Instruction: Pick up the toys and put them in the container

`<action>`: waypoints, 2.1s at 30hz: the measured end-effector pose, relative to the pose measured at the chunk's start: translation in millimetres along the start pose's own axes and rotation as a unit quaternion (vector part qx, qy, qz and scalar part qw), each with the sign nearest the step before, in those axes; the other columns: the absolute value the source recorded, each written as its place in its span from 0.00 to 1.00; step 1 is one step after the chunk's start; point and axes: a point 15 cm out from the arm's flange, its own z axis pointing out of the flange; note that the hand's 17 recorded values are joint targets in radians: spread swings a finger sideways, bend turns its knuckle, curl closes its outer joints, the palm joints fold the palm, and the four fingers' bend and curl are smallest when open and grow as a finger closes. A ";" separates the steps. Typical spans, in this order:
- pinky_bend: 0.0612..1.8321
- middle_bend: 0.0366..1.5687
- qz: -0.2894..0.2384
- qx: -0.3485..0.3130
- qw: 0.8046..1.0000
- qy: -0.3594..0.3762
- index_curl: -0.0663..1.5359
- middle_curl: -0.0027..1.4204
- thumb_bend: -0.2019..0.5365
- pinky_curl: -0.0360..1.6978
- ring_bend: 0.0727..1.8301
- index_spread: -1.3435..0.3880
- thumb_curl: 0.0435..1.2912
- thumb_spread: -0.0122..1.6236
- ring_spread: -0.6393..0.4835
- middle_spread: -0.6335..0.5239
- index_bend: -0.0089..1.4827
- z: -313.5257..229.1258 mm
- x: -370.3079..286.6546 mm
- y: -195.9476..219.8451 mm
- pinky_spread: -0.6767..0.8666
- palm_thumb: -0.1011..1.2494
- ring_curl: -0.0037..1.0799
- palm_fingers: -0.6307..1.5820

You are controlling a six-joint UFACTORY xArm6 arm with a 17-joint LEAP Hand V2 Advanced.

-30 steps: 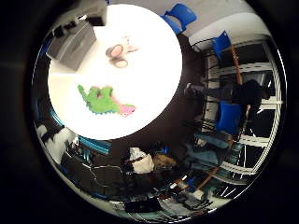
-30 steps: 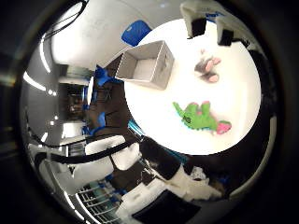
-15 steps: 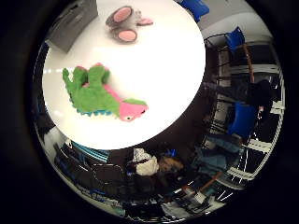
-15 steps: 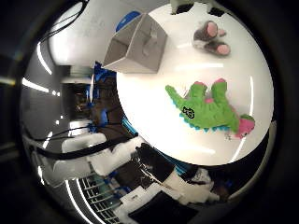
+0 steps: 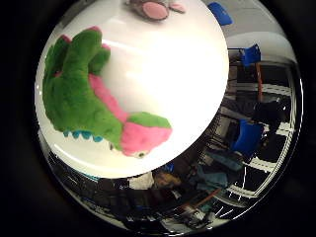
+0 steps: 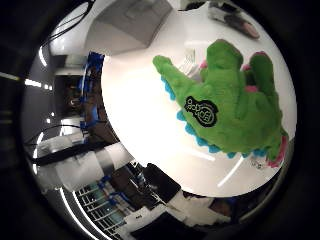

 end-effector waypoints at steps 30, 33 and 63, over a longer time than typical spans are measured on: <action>0.18 0.10 0.033 -0.024 0.999 -0.014 0.21 0.23 0.24 0.20 0.10 0.56 0.20 0.62 0.75 0.58 0.11 57.8 -1.8 28.9 0.70 0.38 0.24 0.30; 0.18 0.11 0.035 -0.026 0.999 -0.018 0.20 0.23 0.25 0.20 0.11 0.55 0.20 0.62 0.74 0.57 0.11 61.0 -3.2 29.4 0.71 0.40 0.25 0.33; 0.73 0.76 0.040 -0.049 0.997 -0.047 0.59 0.68 0.26 0.49 0.72 0.59 0.33 0.71 0.34 0.34 0.69 -5.5 -28.4 49.6 0.29 0.81 0.71 0.77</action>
